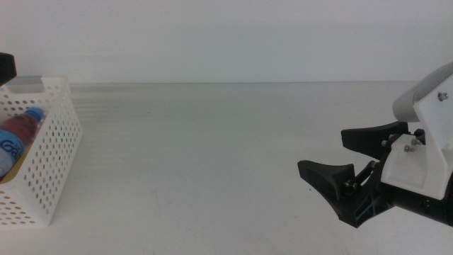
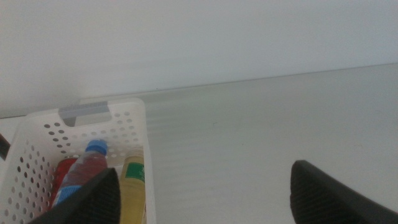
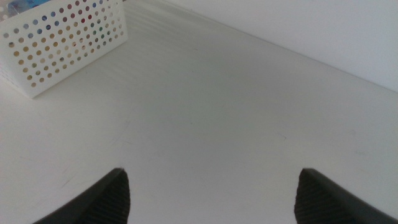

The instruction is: Use arms to grab the bottles and put them into the dustbin to the left of the table.

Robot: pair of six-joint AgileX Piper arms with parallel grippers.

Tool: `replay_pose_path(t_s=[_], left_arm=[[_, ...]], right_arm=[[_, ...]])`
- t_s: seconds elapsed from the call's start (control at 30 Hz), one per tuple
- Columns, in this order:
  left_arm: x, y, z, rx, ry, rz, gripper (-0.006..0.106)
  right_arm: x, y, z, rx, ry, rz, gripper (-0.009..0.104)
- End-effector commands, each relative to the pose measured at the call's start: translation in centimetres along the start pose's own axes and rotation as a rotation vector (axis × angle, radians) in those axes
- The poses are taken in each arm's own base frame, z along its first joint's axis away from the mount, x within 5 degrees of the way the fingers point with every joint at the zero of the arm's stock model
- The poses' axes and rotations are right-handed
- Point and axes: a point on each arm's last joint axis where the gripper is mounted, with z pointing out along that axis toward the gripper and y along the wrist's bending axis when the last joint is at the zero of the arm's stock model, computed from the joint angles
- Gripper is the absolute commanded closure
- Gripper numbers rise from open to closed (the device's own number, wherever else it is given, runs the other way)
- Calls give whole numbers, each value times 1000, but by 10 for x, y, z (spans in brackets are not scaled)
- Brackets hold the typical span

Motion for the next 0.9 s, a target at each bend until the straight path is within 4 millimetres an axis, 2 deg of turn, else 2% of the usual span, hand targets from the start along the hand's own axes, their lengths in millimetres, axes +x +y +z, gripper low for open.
replay_pose_path(t_s=[0.0,0.13,0.23,0.33,0.47,0.6,0.7,0.87], left_arm=[[-13,-1,-6,5,-97,-22,12],[-9,-1,-13,3,-119,-22,12],[1,-2,-26,-5,-173,-19,12],[18,-2,-37,-16,-203,-9,12],[45,-2,-43,-39,-201,19,12],[73,-2,-52,-68,-280,50,12],[92,-3,-52,-72,-327,50,12],[131,-4,-39,-70,-298,49,12]], right_arm=[[-20,1,-10,0,-129,-17,18],[-24,-3,-21,18,-174,-11,18],[-29,-16,-40,91,-238,8,18],[-25,-34,-61,213,-294,34,18],[2,-47,-91,366,-346,59,18],[32,-45,-116,479,-408,68,18],[51,-42,-126,541,-444,69,18],[82,-39,-128,589,-452,74,18]])
